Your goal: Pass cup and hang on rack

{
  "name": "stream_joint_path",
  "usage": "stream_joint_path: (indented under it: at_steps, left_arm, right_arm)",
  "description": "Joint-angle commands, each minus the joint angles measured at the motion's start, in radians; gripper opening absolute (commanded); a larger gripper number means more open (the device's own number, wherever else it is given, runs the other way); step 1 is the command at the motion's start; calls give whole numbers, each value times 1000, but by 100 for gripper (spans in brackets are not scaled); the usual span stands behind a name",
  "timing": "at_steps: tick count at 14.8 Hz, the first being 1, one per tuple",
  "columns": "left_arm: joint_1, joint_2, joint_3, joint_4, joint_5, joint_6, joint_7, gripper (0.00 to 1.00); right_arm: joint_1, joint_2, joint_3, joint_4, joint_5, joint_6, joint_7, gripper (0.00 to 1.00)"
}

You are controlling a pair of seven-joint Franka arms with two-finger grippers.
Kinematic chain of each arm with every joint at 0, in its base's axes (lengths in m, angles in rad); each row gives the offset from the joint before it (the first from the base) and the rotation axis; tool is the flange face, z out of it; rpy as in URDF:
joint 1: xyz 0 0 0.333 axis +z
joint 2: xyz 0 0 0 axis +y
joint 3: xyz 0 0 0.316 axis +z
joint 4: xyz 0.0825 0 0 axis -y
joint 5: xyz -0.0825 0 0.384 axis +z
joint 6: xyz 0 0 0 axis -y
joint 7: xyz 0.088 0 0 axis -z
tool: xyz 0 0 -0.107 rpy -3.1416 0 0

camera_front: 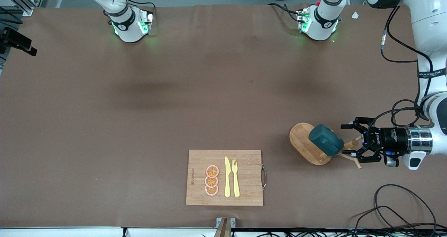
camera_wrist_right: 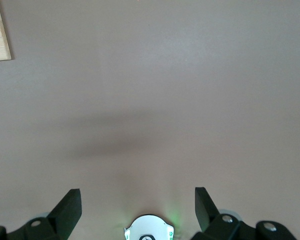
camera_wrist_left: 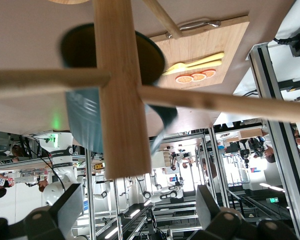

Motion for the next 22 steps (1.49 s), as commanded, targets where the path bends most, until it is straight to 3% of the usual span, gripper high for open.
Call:
stream_joint_path:
  at_steps: [1, 3, 6, 15, 22]
  left_arm:
    - [6, -51, 1, 0, -6, -39, -26, 100]
    - [6, -86, 7, 4, 0, -46, -25, 100]
    - [-8, -160, 1, 6, 102, -47, -11, 100]
    - [-167, -373, -20, 1, 613, -46, 63, 100]
    - [-206, -468, -215, -8, 1019, 16, 155, 100]
  right_arm:
    - [4, -9, -1, -10, 3, -4, -7, 100]
    - [4, -9, 0, -10, 3, -6, -7, 100]
    - [4, -9, 0, -10, 4, -4, -7, 100]
    - [4, -9, 0, -10, 4, -4, -5, 100]
    - [3, -9, 0, -10, 4, -6, -5, 100]
